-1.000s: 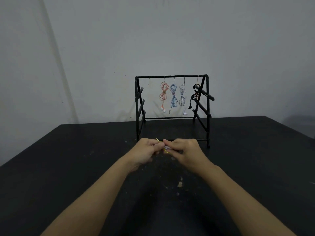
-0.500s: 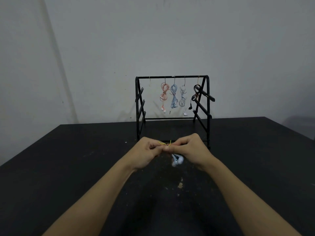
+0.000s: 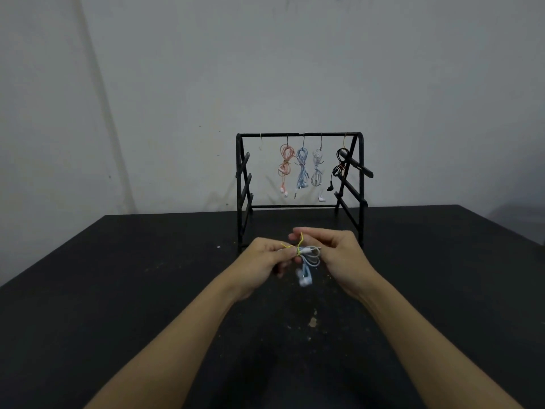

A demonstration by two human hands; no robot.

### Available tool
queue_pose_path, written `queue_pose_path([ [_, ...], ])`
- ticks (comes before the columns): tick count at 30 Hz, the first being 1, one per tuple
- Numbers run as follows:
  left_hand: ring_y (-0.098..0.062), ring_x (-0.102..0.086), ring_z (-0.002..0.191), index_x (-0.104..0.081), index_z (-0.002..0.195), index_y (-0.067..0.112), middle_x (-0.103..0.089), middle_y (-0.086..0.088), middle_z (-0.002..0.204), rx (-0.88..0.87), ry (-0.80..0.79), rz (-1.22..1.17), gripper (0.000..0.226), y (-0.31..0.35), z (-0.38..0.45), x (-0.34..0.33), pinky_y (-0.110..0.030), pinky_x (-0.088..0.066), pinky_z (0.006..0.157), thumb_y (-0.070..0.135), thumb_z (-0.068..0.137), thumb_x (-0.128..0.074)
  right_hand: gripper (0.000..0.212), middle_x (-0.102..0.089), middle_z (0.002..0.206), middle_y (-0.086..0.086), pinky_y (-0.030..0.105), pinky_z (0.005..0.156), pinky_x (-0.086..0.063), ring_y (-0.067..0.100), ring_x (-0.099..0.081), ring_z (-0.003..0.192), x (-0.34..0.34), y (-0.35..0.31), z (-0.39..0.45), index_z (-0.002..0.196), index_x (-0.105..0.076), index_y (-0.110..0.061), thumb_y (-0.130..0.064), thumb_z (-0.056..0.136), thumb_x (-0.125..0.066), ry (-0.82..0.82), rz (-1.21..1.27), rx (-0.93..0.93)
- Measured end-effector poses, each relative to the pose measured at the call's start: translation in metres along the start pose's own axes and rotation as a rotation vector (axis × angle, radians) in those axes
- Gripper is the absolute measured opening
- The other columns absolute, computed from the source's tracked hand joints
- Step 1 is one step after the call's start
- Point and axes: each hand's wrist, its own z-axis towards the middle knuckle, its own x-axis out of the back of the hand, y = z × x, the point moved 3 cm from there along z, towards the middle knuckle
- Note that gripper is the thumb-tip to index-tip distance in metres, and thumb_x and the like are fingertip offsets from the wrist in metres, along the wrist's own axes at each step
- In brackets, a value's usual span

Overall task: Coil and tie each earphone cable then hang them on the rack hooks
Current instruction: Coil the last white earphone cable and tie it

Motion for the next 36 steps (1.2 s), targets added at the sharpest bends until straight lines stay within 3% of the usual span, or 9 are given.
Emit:
queue_pose_path([
  [6,-0.008,-0.037,0.051,-0.064,0.07,0.006,-0.041,0.005,0.05,0.068,0.081,-0.08,0.03,-0.008,0.003,0.004,-0.016,-0.033,0.049,0.013,0.094,-0.049,0.022,-0.071,0.092,0.023,0.031,0.077,-0.054,0.025,-0.067,0.081,-0.001,-0.006,-0.002,0.092,-0.07,0.003,-0.005,0.092,-0.05,-0.003,-0.023,-0.005],
  [10,-0.009,-0.036,0.051,-0.062,0.068,0.009,-0.04,0.0,0.054,0.056,0.074,0.013,0.032,-0.003,0.0,0.005,-0.017,-0.032,0.049,0.013,0.096,-0.046,0.015,-0.074,0.079,0.002,0.025,0.074,-0.055,0.008,-0.069,0.077,-0.003,-0.008,-0.001,0.091,-0.076,-0.01,-0.02,0.085,-0.067,-0.009,-0.488,0.14],
  [14,-0.006,-0.033,0.048,-0.064,0.072,0.012,-0.039,0.001,0.055,0.016,0.074,0.306,0.03,0.0,-0.001,0.006,-0.019,-0.028,0.048,0.017,0.096,-0.047,0.01,-0.072,0.068,0.001,0.024,0.062,-0.052,0.005,-0.063,0.06,-0.005,-0.007,0.002,0.08,-0.077,-0.013,-0.021,0.081,-0.071,0.073,-0.581,0.081],
  [19,-0.004,-0.044,0.056,-0.069,0.085,0.004,-0.055,-0.004,0.064,-0.233,0.098,0.691,0.024,0.004,-0.004,0.005,-0.015,-0.032,0.054,0.017,0.094,-0.052,0.006,-0.064,0.065,0.012,0.025,0.057,-0.05,0.016,-0.061,0.055,-0.007,-0.001,-0.002,0.081,-0.068,0.009,0.005,0.078,-0.065,0.078,-0.016,-0.377],
  [23,-0.011,-0.043,0.072,-0.071,0.089,0.005,-0.062,-0.007,0.075,-0.398,0.044,0.85,0.02,0.0,-0.006,-0.002,-0.009,-0.031,0.064,0.014,0.092,-0.054,0.017,-0.058,0.052,0.008,0.029,0.056,-0.047,0.014,-0.057,0.045,-0.007,0.006,-0.005,0.068,-0.06,0.005,0.013,0.083,-0.054,0.05,0.191,-0.577],
  [27,-0.009,-0.043,0.059,-0.068,0.084,0.0,-0.056,-0.013,0.066,-0.264,0.105,0.647,0.025,-0.01,-0.003,0.001,-0.014,-0.031,0.058,0.016,0.094,-0.052,0.01,-0.064,0.065,0.008,0.026,0.057,-0.048,0.018,-0.06,0.063,-0.008,0.018,-0.006,0.072,-0.068,-0.001,0.005,0.079,-0.065,0.166,0.039,-0.322],
  [30,-0.004,-0.038,0.052,-0.067,0.083,0.0,-0.046,0.002,0.058,-0.052,0.167,0.314,0.028,-0.017,0.0,0.006,-0.018,-0.03,0.051,0.018,0.096,-0.048,0.014,-0.074,0.078,0.003,0.023,0.066,-0.055,0.014,-0.068,0.073,-0.009,0.018,-0.011,0.086,-0.074,-0.015,-0.003,0.081,-0.068,0.08,-0.157,-0.048],
  [32,-0.007,-0.04,0.055,-0.064,0.088,-0.007,-0.046,0.002,0.058,0.033,0.159,0.175,0.034,-0.02,0.0,0.005,-0.016,-0.031,0.05,0.021,0.096,-0.047,0.016,-0.074,0.083,0.006,0.024,0.071,-0.056,0.014,-0.069,0.074,-0.008,0.016,-0.011,0.096,-0.074,-0.011,-0.004,0.082,-0.068,0.061,-0.266,0.015],
  [36,-0.014,-0.056,0.071,-0.071,0.091,0.004,-0.068,-0.014,0.079,0.007,0.112,0.113,0.03,-0.016,-0.001,0.003,-0.023,-0.042,0.067,0.029,0.092,-0.054,0.016,-0.071,0.079,0.002,0.02,0.064,-0.052,0.007,-0.065,0.063,-0.006,0.01,-0.008,0.098,-0.074,-0.01,-0.007,0.084,-0.067,0.095,-0.428,0.104],
])
